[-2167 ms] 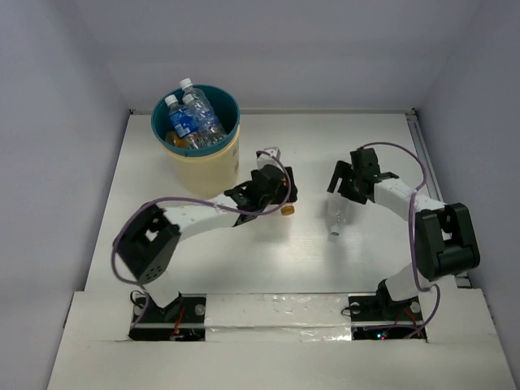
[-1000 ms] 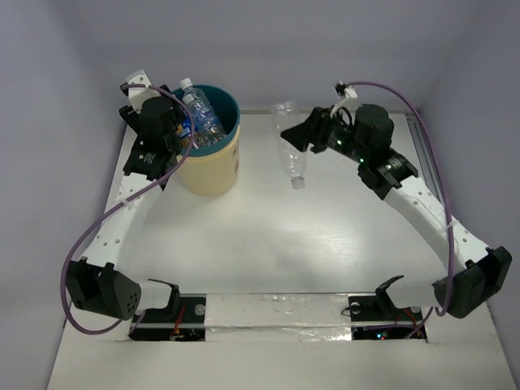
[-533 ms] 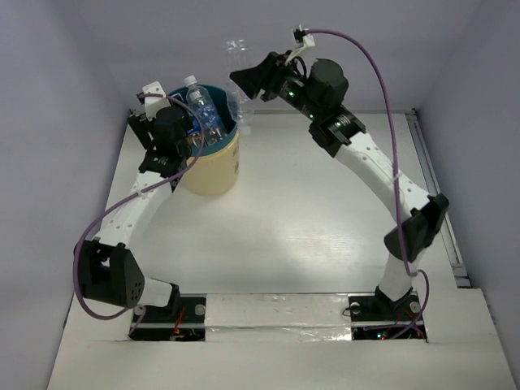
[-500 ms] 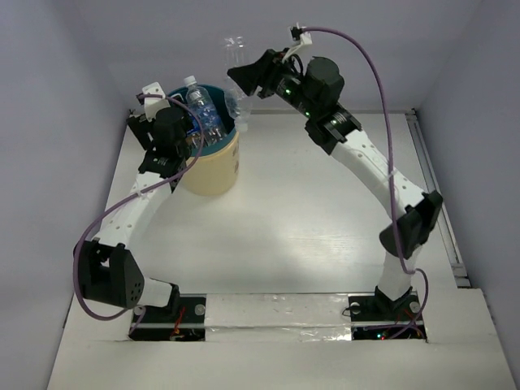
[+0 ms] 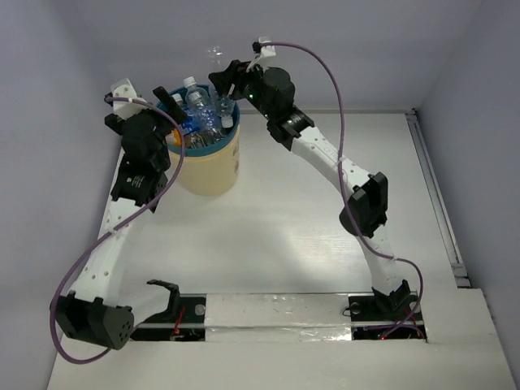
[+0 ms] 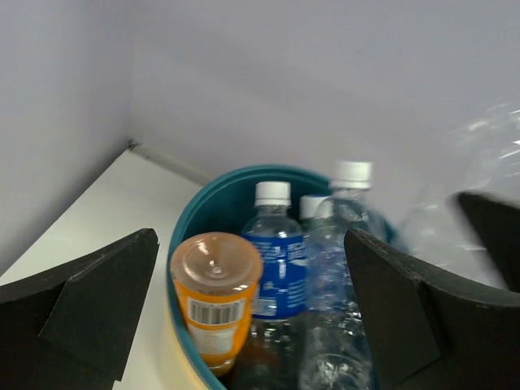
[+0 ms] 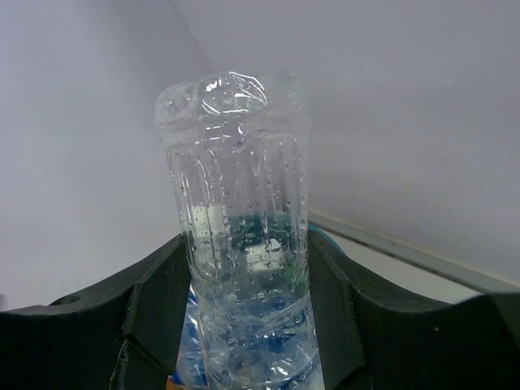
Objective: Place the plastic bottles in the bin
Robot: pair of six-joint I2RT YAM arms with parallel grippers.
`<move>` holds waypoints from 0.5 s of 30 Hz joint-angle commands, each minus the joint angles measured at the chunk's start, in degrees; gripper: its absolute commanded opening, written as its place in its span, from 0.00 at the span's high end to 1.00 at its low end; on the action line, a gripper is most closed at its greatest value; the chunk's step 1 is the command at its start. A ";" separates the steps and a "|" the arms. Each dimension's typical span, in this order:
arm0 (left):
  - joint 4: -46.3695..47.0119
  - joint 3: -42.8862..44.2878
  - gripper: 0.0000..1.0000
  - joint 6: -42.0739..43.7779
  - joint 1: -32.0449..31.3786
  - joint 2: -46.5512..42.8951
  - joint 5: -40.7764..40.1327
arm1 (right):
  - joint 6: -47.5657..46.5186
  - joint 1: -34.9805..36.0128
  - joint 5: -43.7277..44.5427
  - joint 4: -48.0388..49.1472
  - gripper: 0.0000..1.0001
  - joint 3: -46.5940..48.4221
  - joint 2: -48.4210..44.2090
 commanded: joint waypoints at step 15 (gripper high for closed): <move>1.70 0.99 0.01 -3.28 2.07 -6.61 9.46 | -10.60 5.69 7.54 11.43 0.19 -16.76 -7.51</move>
